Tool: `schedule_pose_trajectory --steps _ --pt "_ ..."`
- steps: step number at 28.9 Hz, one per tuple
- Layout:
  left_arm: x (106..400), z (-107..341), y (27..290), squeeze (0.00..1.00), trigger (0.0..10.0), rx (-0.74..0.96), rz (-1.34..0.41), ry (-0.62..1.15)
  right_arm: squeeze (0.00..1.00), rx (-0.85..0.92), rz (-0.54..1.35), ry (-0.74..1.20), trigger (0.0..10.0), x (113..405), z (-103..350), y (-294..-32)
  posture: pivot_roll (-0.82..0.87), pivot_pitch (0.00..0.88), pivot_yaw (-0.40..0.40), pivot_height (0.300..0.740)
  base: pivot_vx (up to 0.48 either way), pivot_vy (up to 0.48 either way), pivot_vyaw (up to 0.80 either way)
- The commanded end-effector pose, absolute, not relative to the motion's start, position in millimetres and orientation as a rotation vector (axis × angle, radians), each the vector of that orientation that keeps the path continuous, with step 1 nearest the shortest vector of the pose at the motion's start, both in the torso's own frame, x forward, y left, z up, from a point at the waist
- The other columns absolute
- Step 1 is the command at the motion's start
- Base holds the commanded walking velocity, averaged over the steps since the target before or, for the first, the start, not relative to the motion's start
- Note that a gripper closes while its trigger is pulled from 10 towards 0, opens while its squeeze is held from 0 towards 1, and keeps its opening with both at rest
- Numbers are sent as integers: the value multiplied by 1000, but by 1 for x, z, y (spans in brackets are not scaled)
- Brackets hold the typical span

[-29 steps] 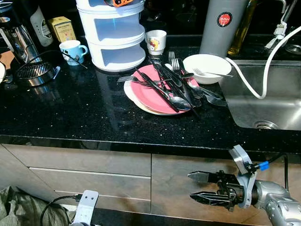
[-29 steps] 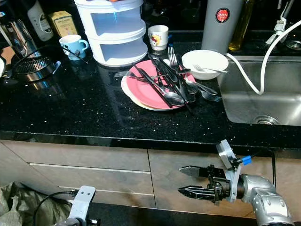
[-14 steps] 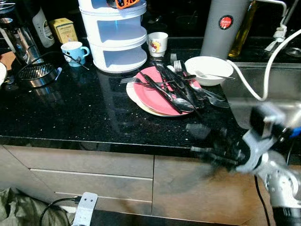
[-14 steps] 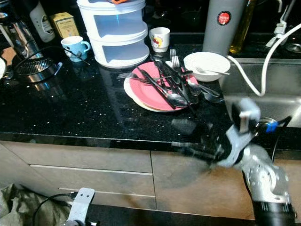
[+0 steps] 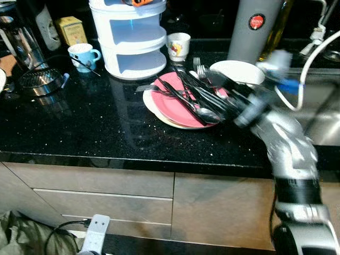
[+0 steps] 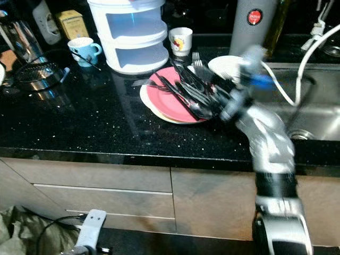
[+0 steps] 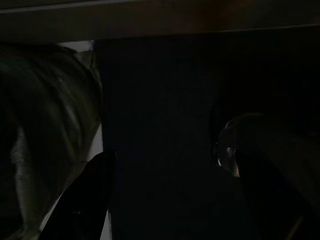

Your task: Kitchen organization

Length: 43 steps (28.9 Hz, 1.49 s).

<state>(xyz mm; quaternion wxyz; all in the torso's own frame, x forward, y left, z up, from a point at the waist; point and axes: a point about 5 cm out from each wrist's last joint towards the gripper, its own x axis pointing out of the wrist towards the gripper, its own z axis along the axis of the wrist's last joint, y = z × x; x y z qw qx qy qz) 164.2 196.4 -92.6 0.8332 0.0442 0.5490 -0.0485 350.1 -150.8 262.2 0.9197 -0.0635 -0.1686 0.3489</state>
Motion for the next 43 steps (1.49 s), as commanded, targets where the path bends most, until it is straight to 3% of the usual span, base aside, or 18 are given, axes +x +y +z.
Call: schedule_pose_trajectory --steps 1,7,13,22,39,43 --pt "162 -93 199 0 10000 111 -105 1173 0 -164 681 -352 10000 354 263 -149 -33 0 49 740 0 0 0" --pt "161 -94 199 0 10000 116 -107 1175 0 -249 533 -379 10000 367 277 -154 -31 0 50 740 0 0 0" --pt "160 -94 200 0 10000 112 -104 1183 0 -566 304 -408 10000 380 289 -169 -34 0 53 740 0 -77 0" --pt "160 -94 199 0 10000 103 -97 1183 0 -737 302 -400 10000 384 285 -165 -29 0 45 740 0 -452 0" --pt "163 -93 199 0 10000 121 -97 1171 0 -856 358 -321 10000 393 275 -155 -28 0 34 740 0 0 0" --pt "162 -93 198 0 10000 128 -122 1176 0 -848 371 -323 10000 392 274 -153 -29 0 34 740 0 -446 0"
